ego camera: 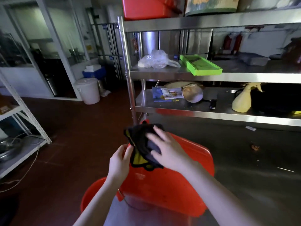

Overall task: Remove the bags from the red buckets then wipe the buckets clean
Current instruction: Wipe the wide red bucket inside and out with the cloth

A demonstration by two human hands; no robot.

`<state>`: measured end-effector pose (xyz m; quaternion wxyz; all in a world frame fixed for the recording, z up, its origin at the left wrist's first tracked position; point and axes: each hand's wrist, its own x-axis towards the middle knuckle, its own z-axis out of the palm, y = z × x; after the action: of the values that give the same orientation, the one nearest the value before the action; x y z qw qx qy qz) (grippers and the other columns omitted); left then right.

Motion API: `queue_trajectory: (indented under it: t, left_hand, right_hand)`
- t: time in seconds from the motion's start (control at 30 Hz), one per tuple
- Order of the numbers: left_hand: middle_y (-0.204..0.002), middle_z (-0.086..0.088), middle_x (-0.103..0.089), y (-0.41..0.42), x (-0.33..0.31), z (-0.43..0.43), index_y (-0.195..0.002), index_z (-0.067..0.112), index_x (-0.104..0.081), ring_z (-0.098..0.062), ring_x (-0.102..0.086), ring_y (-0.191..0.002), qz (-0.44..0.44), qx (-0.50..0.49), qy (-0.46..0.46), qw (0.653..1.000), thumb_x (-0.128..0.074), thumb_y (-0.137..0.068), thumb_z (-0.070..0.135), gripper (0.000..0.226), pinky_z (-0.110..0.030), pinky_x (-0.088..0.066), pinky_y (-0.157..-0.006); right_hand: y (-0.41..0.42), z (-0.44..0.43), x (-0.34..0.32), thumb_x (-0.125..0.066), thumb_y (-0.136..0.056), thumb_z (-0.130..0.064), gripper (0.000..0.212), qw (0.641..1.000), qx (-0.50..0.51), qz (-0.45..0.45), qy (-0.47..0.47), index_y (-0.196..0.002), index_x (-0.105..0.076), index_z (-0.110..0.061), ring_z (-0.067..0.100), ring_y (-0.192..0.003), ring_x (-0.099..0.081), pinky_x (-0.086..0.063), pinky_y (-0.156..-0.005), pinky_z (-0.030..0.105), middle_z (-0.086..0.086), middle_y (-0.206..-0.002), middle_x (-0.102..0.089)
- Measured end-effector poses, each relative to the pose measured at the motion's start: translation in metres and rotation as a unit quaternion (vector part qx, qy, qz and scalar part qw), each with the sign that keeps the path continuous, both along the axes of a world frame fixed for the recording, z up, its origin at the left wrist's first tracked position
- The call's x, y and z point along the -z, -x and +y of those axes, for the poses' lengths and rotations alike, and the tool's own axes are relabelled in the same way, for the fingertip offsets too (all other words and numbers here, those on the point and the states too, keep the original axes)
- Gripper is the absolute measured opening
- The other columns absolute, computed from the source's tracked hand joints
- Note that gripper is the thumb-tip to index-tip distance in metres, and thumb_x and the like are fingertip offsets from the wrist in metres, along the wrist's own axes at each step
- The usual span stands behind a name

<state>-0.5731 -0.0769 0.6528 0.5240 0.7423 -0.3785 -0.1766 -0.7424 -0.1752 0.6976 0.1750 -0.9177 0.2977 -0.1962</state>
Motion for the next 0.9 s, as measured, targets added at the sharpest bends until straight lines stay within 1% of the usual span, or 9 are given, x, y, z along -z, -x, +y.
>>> queue_trajectory:
  t: [0.07,0.13,0.23,0.37,0.5,0.57,0.67,0.77,0.9]
  left_hand:
    - [-0.087,0.006,-0.070,-0.006,0.002,0.003,-0.097,0.022,-0.067,-0.004,-0.064,-0.084,0.017,0.010,0.005,1.000,-0.051,-0.099,0.032,0.019,-0.021,-0.047,-0.070]
    - [-0.089,0.006,-0.070,-0.011,0.002,0.004,-0.097,0.025,-0.067,0.002,-0.063,-0.083,0.036,0.028,0.011,0.999,-0.052,-0.099,0.034,0.018,-0.016,-0.047,-0.068]
    - [-0.085,0.004,-0.069,-0.009,0.003,0.000,-0.092,0.023,-0.066,0.003,-0.061,-0.075,0.035,0.036,0.015,0.999,-0.052,-0.098,0.033,0.018,-0.012,-0.044,-0.061]
    - [-0.079,-0.003,-0.068,-0.009,0.007,-0.003,-0.086,0.021,-0.065,-0.012,-0.061,-0.069,0.058,0.024,0.040,0.997,-0.052,-0.098,0.036,0.023,-0.021,-0.044,-0.056]
    - [-0.070,-0.003,-0.066,-0.016,0.006,-0.004,-0.081,0.025,-0.064,-0.017,-0.060,-0.064,0.048,-0.005,0.054,0.997,-0.052,-0.097,0.039,0.025,-0.024,-0.046,-0.056]
    - [-0.070,0.000,-0.066,-0.019,0.007,-0.004,-0.083,0.027,-0.064,-0.014,-0.062,-0.066,0.045,-0.001,0.056,0.997,-0.051,-0.097,0.040,0.023,-0.028,-0.048,-0.059]
    - [-0.063,0.006,-0.062,-0.027,0.004,-0.005,-0.107,0.039,-0.056,-0.009,-0.051,-0.049,0.049,0.068,0.040,0.996,-0.046,-0.099,0.038,0.013,-0.025,-0.042,-0.051]
    - [-0.048,0.008,-0.053,-0.037,0.000,-0.013,-0.136,0.061,-0.029,-0.004,-0.036,-0.040,0.002,0.154,0.015,0.988,-0.036,-0.102,0.035,0.043,-0.017,-0.033,-0.045]
    - [-0.065,0.003,-0.068,-0.035,0.001,-0.023,-0.144,0.049,-0.030,-0.009,-0.059,-0.049,-0.040,0.123,0.035,0.991,-0.039,-0.101,0.036,0.046,-0.015,-0.039,-0.048]
  right_hand:
    - [-0.015,0.007,0.010,-0.045,-0.095,-0.047,0.056,0.994,0.035,0.100,0.040,-0.148,-0.030,-0.038,0.019,-0.150,-0.004,-0.005,-0.120,0.047,-0.004,-0.163,-0.003]
    - [-0.032,0.018,0.009,-0.043,-0.091,-0.054,0.052,0.988,0.071,0.081,0.109,-0.137,-0.050,-0.032,0.024,-0.146,-0.022,-0.012,-0.118,0.054,0.001,-0.160,-0.024]
    - [-0.054,0.030,0.010,-0.049,-0.093,-0.040,0.040,0.982,0.104,-0.011,0.157,-0.117,-0.067,-0.013,0.028,-0.115,-0.057,-0.044,-0.101,0.044,0.004,-0.131,-0.060]
    - [-0.063,0.024,0.016,-0.047,-0.095,-0.041,0.040,0.977,0.160,0.000,0.138,-0.131,-0.054,-0.024,0.027,-0.109,-0.054,-0.047,-0.086,0.041,-0.001,-0.123,-0.059]
    - [-0.056,0.018,0.023,-0.048,-0.086,-0.052,0.044,0.960,0.207,0.052,0.180,-0.120,-0.063,-0.029,0.028,-0.102,-0.054,-0.046,-0.080,0.041,0.001,-0.115,-0.057]
    - [-0.040,0.011,0.030,-0.048,-0.084,-0.052,0.043,0.954,0.230,0.058,0.181,-0.114,-0.067,-0.028,0.028,-0.108,-0.053,-0.044,-0.088,0.044,0.000,-0.119,-0.057]
    - [-0.021,-0.001,0.036,-0.045,-0.091,-0.052,0.044,0.966,0.216,0.087,0.108,-0.128,-0.058,-0.032,0.027,-0.139,-0.034,-0.027,-0.111,0.055,-0.006,-0.151,-0.039]
    - [-0.034,-0.003,0.038,-0.032,-0.096,-0.056,0.051,0.976,0.167,0.118,0.080,-0.145,-0.032,-0.043,0.018,-0.147,-0.017,-0.023,-0.112,0.060,-0.021,-0.158,-0.018]
    - [-0.072,0.009,0.036,-0.019,-0.095,-0.059,0.055,0.977,0.133,0.114,0.121,-0.145,-0.034,-0.041,0.021,-0.148,-0.016,-0.021,-0.110,0.065,-0.018,-0.158,-0.021]
